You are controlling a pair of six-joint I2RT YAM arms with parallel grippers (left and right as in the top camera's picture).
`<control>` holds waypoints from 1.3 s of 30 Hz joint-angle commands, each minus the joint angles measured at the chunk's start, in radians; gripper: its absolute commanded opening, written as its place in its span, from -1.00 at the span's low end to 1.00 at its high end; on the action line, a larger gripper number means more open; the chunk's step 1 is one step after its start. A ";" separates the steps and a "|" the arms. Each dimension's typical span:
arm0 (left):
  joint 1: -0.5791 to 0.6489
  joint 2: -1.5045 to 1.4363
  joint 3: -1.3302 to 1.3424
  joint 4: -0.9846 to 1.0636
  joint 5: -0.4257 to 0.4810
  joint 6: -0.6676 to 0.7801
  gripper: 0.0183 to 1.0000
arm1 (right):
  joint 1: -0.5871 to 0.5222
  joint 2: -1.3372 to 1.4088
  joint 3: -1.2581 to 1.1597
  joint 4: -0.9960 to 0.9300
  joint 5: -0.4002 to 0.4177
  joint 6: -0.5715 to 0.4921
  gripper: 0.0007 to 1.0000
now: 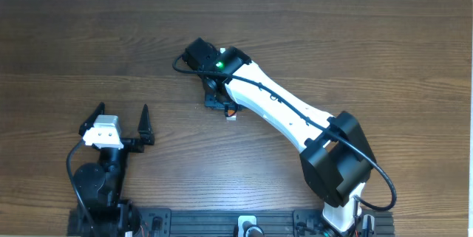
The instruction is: Stack Cubes
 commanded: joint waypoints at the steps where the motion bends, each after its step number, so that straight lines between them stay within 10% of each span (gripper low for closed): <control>1: 0.005 -0.007 -0.005 0.000 0.013 0.014 1.00 | -0.015 0.007 -0.017 0.006 -0.005 -0.005 -0.98; 15: 0.005 -0.007 -0.005 0.000 0.013 0.014 1.00 | -0.014 0.007 -0.043 0.027 -0.005 0.003 -0.89; 29: 0.005 -0.007 -0.005 0.000 0.013 0.014 1.00 | -0.013 0.003 -0.040 0.026 -0.015 0.002 0.99; 39: 0.005 -0.007 -0.005 0.000 0.013 0.014 1.00 | -0.086 -0.172 0.021 -0.064 -0.016 -0.097 0.99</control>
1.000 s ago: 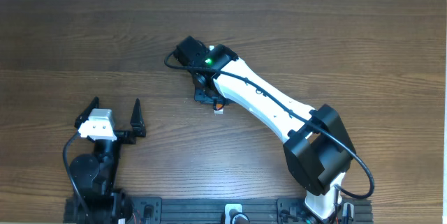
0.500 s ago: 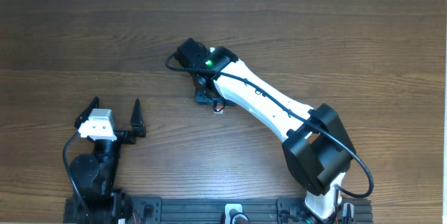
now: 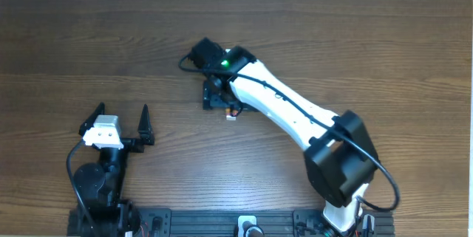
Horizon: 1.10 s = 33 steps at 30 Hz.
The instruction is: Stack Cubes
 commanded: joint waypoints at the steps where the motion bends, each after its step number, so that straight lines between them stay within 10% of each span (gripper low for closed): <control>1: 0.005 -0.007 -0.005 -0.001 0.013 0.014 1.00 | -0.060 -0.167 0.042 -0.051 0.001 -0.066 0.99; 9: 0.005 -0.007 -0.005 -0.001 0.013 0.014 1.00 | -0.153 -0.285 -0.031 -0.176 0.016 -0.117 0.99; 33: 0.005 -0.007 -0.005 -0.001 0.013 0.014 1.00 | -0.240 -0.110 -0.493 0.327 0.001 -0.203 0.92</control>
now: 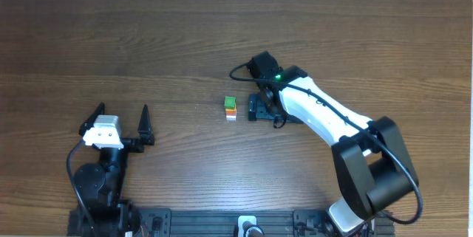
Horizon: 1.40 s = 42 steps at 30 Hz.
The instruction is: Stack Cubes
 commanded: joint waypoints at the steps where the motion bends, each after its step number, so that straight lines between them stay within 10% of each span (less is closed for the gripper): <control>1: 0.005 -0.007 -0.005 0.000 0.013 0.014 1.00 | -0.020 0.042 -0.010 0.025 -0.002 -0.012 0.89; 18: 0.005 -0.007 -0.005 0.000 0.013 0.014 1.00 | -0.069 0.046 -0.069 0.130 -0.047 -0.079 0.81; 26: 0.005 -0.007 -0.005 0.000 0.013 0.014 1.00 | -0.063 0.035 -0.069 0.136 -0.062 -0.098 0.13; 37: 0.005 -0.007 -0.005 0.000 0.013 0.014 1.00 | -0.055 -0.003 -0.069 0.109 -0.063 -0.097 -0.09; 42: 0.005 -0.007 -0.005 0.000 0.013 0.014 1.00 | -0.055 -0.003 -0.069 0.110 -0.063 -0.094 -0.54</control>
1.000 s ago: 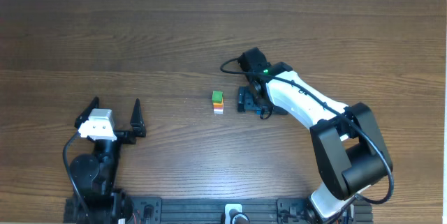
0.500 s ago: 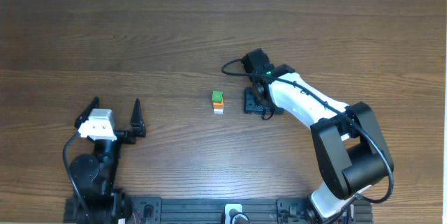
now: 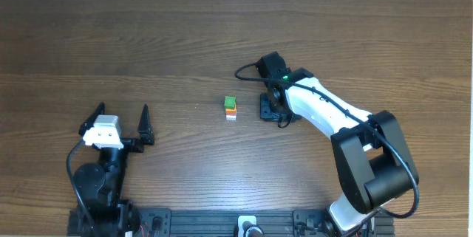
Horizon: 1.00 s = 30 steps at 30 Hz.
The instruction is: Stack Cubes
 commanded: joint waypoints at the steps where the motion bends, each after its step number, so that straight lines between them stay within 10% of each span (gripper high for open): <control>1: 0.005 -0.007 -0.005 -0.001 0.013 0.014 1.00 | 0.005 -0.024 -0.008 -0.002 -0.002 0.005 -0.58; 16: 0.005 -0.007 -0.005 -0.001 0.013 0.014 1.00 | 0.027 -0.116 0.069 -0.087 -0.002 0.012 -0.82; 30: 0.005 -0.007 -0.005 -0.001 0.013 0.014 1.00 | 0.307 -0.122 0.556 -0.444 0.105 0.216 -0.93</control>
